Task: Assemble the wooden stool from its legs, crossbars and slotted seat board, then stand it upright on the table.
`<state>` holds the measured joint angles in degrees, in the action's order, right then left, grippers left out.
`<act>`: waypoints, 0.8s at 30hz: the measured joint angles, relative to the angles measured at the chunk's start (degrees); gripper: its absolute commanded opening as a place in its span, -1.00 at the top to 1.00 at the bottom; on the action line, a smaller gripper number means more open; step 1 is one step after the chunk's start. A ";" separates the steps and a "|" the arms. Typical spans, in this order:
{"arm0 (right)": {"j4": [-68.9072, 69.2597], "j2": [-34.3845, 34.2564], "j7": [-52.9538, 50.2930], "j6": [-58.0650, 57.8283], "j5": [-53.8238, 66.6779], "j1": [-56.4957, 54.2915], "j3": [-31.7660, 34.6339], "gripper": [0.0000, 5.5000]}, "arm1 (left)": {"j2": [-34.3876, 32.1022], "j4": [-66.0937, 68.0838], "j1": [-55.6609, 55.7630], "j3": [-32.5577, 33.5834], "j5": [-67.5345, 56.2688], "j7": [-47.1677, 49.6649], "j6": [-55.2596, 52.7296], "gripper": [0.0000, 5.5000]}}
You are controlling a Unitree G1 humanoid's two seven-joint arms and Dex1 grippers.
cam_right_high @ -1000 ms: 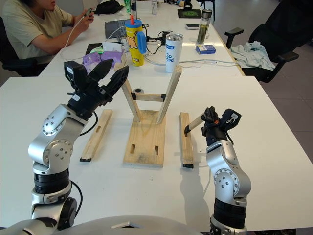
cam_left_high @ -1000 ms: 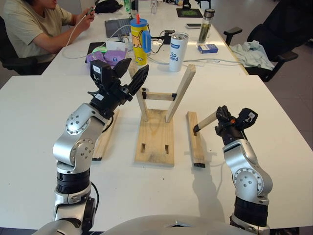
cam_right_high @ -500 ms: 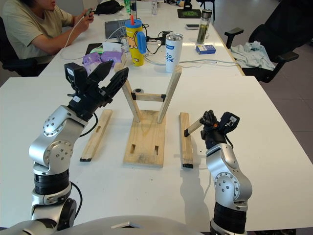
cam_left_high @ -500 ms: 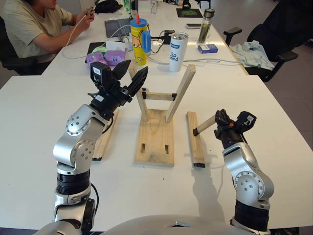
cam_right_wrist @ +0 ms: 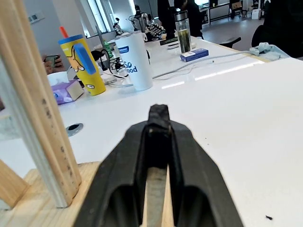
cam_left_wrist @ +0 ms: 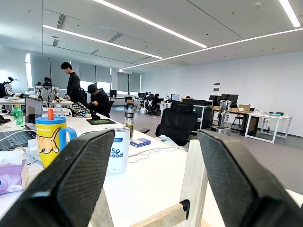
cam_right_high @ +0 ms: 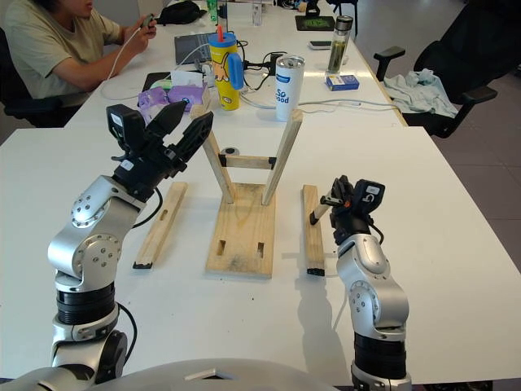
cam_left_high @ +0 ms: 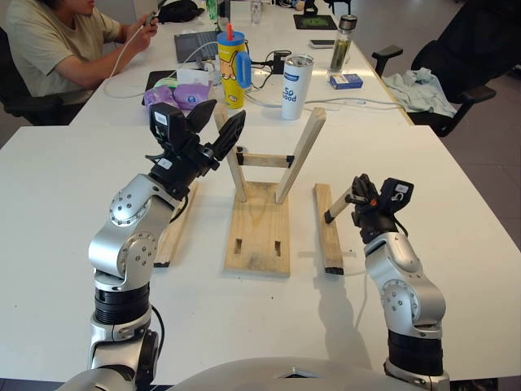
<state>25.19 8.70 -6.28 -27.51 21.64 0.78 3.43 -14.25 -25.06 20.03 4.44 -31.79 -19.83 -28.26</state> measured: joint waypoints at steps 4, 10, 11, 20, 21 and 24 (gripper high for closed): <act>-0.65 2.18 4.03 3.98 -3.76 2.11 -2.68 0.84 | 0.00 -0.01 -0.01 0.03 0.14 0.44 0.01 -0.18; -2.58 3.25 9.47 11.67 -6.04 5.44 -3.65 0.84 | 0.13 -0.05 -0.19 0.12 0.44 1.14 0.03 -0.18; -2.87 3.33 9.89 12.31 -6.57 5.53 -3.77 0.84 | 0.26 -0.06 -0.25 0.11 0.46 1.19 0.05 -0.18; -3.49 2.62 9.58 10.30 -8.12 4.38 -3.10 0.84 | 0.56 -0.11 -0.30 -0.43 0.86 2.06 0.08 -0.18; -3.73 2.28 9.10 9.16 -7.64 3.92 -2.15 0.84 | 0.61 -0.16 -0.31 -0.48 0.90 2.26 0.07 -0.18; -3.61 1.73 8.57 7.13 -7.48 2.93 -1.29 0.84 | 0.95 -0.50 -0.32 -0.48 0.91 2.82 0.08 -0.18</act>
<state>21.59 10.43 2.29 -20.38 14.17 3.72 2.14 -13.29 -25.57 19.71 3.95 -30.88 -17.01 -28.19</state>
